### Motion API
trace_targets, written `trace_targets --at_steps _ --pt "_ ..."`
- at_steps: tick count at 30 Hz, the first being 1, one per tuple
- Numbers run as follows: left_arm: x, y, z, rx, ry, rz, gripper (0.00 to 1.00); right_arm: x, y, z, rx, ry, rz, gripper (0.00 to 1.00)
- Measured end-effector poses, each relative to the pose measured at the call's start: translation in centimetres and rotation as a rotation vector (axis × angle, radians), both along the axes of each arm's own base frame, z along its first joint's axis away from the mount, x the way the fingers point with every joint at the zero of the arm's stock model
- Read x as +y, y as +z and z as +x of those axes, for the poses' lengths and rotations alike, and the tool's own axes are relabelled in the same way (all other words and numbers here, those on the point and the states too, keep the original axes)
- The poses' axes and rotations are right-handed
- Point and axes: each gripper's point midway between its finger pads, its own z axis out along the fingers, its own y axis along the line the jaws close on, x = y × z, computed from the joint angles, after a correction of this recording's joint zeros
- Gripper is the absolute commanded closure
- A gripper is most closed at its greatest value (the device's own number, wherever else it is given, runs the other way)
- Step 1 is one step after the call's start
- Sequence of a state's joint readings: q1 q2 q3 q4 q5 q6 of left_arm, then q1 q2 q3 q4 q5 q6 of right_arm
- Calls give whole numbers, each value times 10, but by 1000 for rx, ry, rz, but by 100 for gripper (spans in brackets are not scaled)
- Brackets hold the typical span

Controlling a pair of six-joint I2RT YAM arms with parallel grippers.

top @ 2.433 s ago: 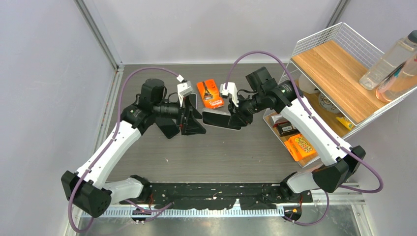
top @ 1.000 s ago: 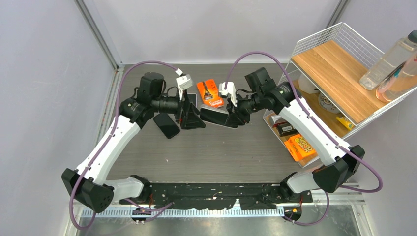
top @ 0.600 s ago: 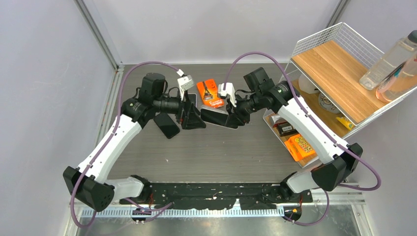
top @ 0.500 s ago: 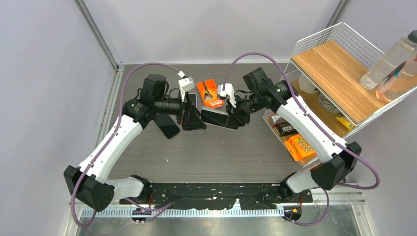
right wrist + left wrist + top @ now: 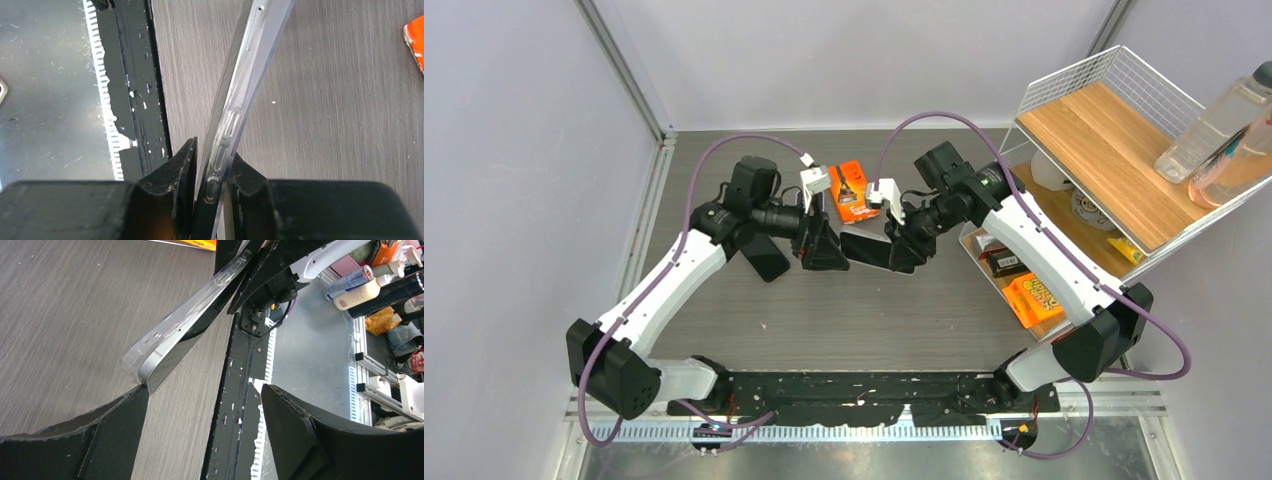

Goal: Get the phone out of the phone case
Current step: Remove the phone case from the phone.

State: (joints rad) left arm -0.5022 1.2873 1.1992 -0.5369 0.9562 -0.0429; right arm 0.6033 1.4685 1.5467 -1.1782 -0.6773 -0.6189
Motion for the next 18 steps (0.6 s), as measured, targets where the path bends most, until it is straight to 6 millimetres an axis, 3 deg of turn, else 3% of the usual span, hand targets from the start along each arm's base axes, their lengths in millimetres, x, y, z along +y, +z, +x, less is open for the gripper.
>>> trace_targets --at_steps 9,18 --pt "-2 1 -4 19 -31 -19 12 -3 -2 -5 16 6 -14 95" --pt "0 20 -1 -5 -23 -25 11 1 3 0 3 -20 6 95"
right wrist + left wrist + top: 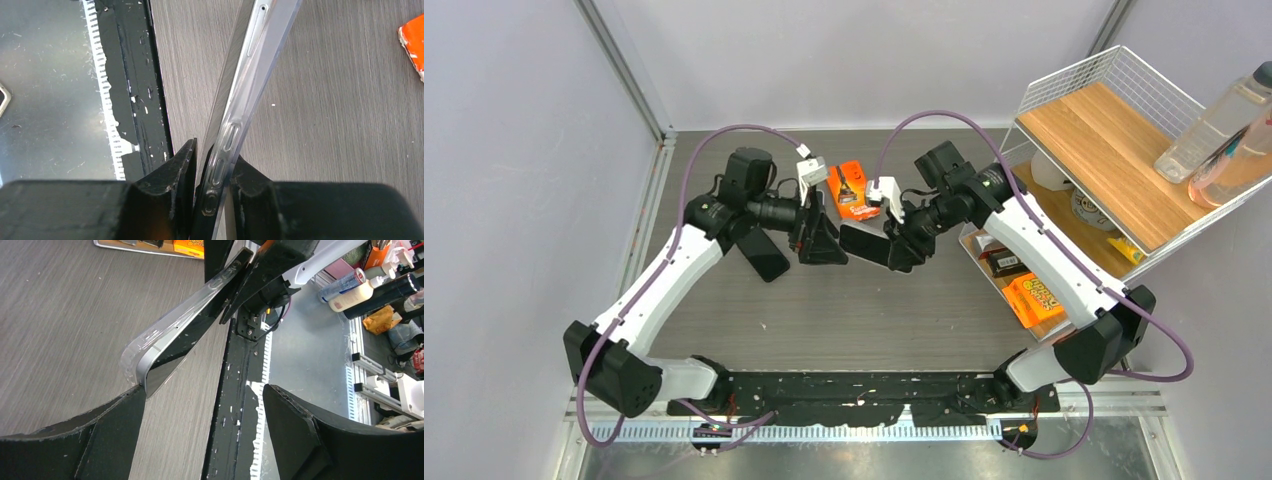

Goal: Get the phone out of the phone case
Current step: Remove the phone case from the phone.

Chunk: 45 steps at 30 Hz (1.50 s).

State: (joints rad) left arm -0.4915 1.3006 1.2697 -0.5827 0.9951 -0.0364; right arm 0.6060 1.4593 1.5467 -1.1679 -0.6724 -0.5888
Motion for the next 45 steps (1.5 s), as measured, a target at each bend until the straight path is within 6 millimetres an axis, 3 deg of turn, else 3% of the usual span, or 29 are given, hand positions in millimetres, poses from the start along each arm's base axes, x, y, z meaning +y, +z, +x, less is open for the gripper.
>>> trace_targets --at_steps 6,8,10,14,23,32,37,41,45 --pt "1 11 -3 -64 -30 -25 10 4 -10 -2 51 -8 -26 95" --pt "-2 32 -6 -154 -81 -88 10 8 -18 -9 100 19 -45 95" --pt "-8 56 -18 -239 -153 -148 10 27 -23 -16 129 91 -3 95" --pt "-1 68 -35 -285 -209 -183 10 42 -11 -22 131 156 82 95" --pt "5 62 -45 -446 -293 -194 11 47 -7 -20 118 168 111 95" --pt "51 46 -12 -489 -96 -140 11 36 -2 2 101 96 126 95" --pt "52 33 -14 -460 -82 -146 11 37 31 16 20 83 182 95" --pt "51 11 -13 -396 -59 -153 12 40 65 17 -47 85 246 95" --pt "48 5 -8 -365 -34 -168 15 40 96 16 -103 82 301 95"
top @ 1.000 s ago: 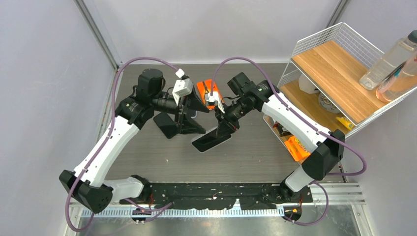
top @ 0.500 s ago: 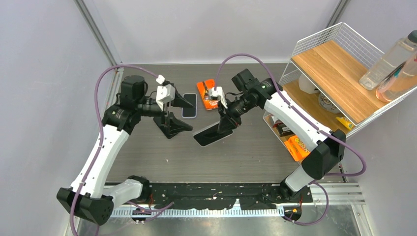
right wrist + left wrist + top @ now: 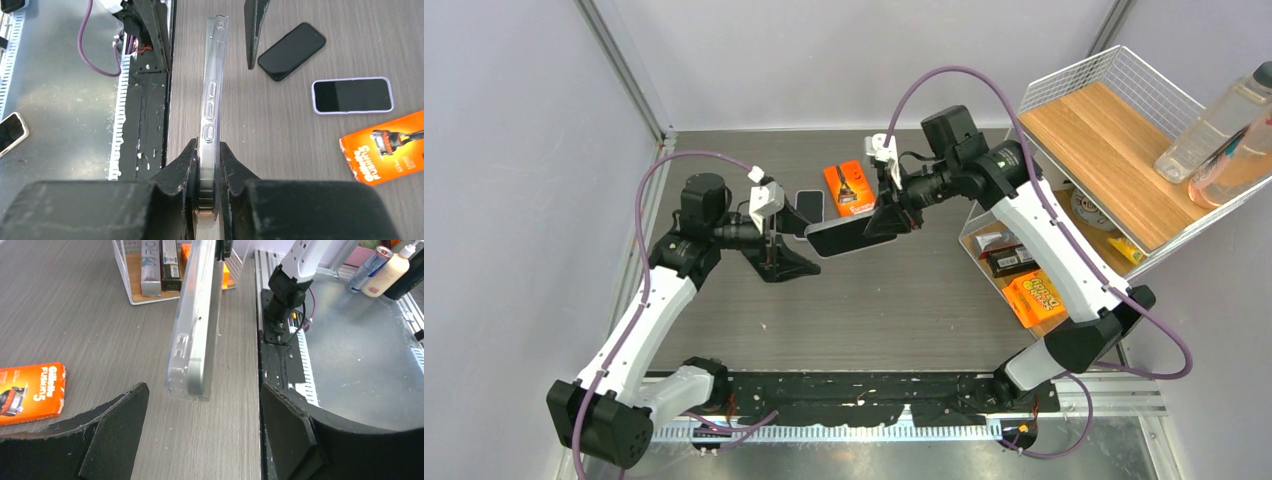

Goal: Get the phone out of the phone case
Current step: Remove the phone case from the phone.

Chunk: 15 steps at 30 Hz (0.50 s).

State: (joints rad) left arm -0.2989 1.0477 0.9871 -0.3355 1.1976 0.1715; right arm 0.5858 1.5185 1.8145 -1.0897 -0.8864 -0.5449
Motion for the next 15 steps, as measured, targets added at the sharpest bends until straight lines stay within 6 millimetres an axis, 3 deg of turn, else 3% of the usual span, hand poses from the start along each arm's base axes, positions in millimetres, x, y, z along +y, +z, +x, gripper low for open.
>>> trace_targets --at_steps 3,9,15 --pt "-2 5 4 -7 7 -21 19 0 15 -1 -25 -5 34 95" --pt "-6 16 9 -27 7 -69 40 0 23 -1 -9 -17 64 95" --pt "-9 16 10 -18 -10 -101 42 -1 30 6 5 -42 95 95"
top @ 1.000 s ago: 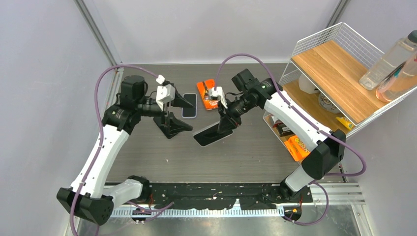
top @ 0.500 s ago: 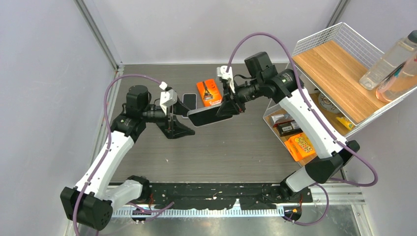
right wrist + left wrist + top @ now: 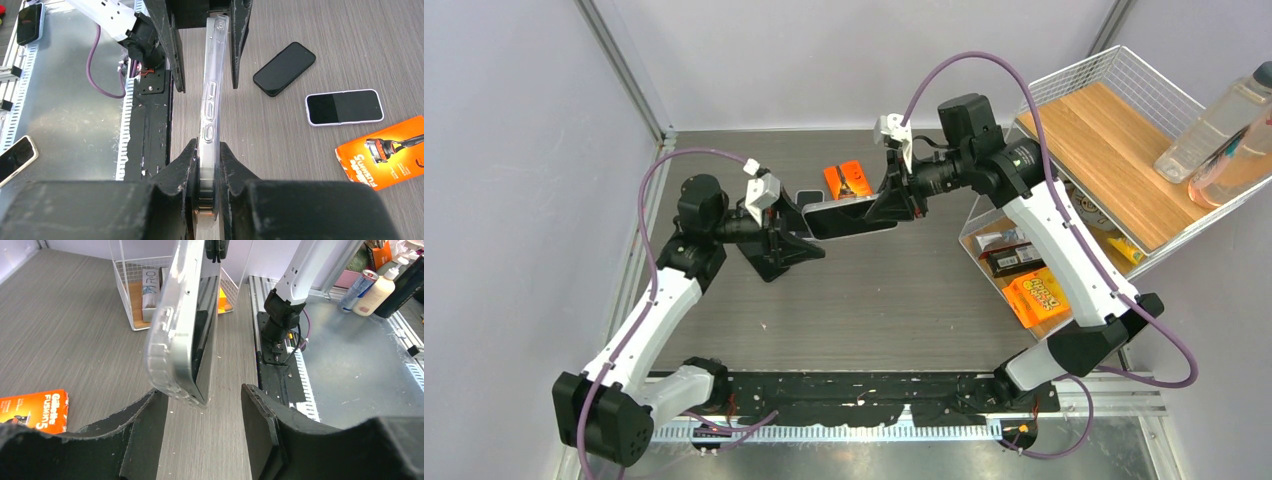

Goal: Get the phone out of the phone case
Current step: Remove the phone case from the phone.

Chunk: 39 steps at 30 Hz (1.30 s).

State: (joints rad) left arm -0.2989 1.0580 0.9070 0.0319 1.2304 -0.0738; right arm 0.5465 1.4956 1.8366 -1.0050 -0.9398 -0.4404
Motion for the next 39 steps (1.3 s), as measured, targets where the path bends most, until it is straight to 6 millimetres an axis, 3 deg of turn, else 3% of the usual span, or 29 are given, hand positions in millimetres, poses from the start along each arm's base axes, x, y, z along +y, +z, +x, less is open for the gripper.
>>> trace_targets --at_steps 10,13,17,21,29,39 --pt "-2 2 -1 -12 -15 -15 59 1 6 1 21 -4 26 95" --pt "-4 3 -1 -15 -21 -17 68 1 7 1 27 -3 34 95" --pt "-7 2 -1 -12 -27 -18 89 2 9 0 33 3 42 95" --pt "-7 -1 -1 14 -33 -14 99 1 8 2 17 8 45 95" --pt "-8 -3 2 -32 -72 22 100 1 5 2 15 14 56 95" --pt "-5 -2 -5 -240 -181 160 100 1 2 -3 22 51 103 95"
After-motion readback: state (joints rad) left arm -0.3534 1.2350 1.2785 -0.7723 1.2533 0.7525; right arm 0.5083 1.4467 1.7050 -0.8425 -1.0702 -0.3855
